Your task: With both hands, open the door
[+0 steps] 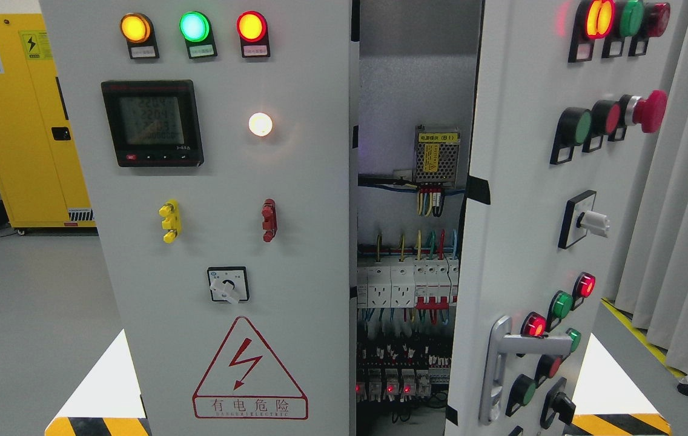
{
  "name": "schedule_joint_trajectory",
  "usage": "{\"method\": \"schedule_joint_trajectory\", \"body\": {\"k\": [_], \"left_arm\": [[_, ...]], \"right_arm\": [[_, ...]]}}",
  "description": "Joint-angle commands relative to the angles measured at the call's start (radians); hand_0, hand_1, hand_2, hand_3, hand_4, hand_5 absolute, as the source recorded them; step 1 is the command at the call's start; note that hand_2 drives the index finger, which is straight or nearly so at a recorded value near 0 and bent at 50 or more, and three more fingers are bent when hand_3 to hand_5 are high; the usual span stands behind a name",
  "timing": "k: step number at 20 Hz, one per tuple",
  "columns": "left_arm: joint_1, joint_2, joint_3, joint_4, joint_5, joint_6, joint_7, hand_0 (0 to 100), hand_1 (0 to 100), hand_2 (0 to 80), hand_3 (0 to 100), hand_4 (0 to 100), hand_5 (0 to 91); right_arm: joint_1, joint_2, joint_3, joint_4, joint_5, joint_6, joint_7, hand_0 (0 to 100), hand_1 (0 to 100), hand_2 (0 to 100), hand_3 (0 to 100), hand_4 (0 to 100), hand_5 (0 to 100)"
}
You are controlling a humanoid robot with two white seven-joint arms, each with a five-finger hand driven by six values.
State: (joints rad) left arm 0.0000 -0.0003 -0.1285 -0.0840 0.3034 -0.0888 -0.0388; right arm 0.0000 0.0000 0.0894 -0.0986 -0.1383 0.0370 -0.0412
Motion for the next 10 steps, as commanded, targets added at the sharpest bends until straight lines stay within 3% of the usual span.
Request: {"method": "schedule_joint_trajectory", "body": {"k": [1,7,10], "left_arm": [[0.029,-0.010,0.003,-0.003,0.000,-0.003,-0.001,12,56,0.0,0,0,0.0],[0.032,-0.006,0.003,-0.014,0.002,-0.005,-0.001,12,56,0.0,0,0,0.0],[0.040,0.026,0.003,-0.086,0.005,-0.104,-0.001,12,56,0.0,0,0,0.0]], "right_arm": [[-0.028,0.003,0.001,-0.001,0.000,0.000,0.000,0,50,4,0,0,0],[-0.028,-0.002,0.001,-0.001,0.000,0.000,0.000,0,50,4,0,0,0],[-0.028,-0.002,0.001,-0.001,0.000,0.000,0.000,0,50,4,0,0,0]]}}
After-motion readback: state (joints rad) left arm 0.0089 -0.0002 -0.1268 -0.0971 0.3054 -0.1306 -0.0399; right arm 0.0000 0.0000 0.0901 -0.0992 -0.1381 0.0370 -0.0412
